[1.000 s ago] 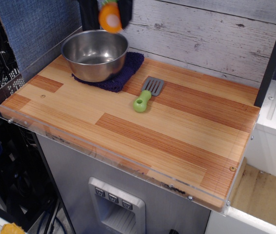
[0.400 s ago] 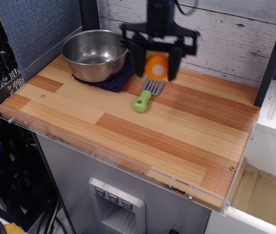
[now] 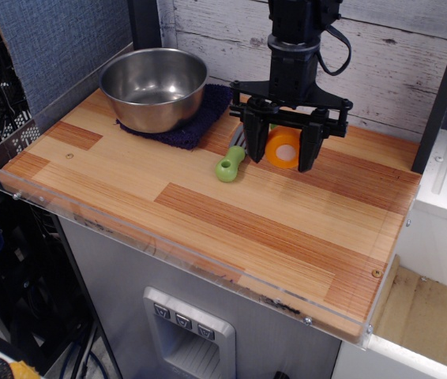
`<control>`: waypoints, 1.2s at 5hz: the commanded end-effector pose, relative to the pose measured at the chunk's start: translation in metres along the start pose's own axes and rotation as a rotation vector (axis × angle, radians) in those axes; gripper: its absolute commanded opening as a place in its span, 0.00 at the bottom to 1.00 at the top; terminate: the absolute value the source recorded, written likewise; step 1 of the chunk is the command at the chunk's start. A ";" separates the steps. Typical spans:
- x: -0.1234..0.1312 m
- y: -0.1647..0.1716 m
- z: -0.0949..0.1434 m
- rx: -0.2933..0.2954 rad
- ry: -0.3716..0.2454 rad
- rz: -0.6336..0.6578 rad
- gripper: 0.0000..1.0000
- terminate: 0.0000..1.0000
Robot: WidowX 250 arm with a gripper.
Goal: Move the carrot from left side to right side
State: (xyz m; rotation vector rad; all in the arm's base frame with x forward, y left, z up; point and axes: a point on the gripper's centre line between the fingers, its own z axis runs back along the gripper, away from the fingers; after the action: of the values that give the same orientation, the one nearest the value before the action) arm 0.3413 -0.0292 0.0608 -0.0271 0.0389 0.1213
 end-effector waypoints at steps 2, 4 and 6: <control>-0.001 0.000 0.019 -0.003 0.008 -0.059 0.00 0.00; -0.005 -0.003 0.022 0.002 0.087 0.018 0.00 0.00; -0.005 -0.002 0.022 0.015 0.092 0.009 0.00 0.00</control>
State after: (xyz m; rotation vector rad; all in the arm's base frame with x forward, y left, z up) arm 0.3354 -0.0314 0.0698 -0.0131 0.1801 0.1398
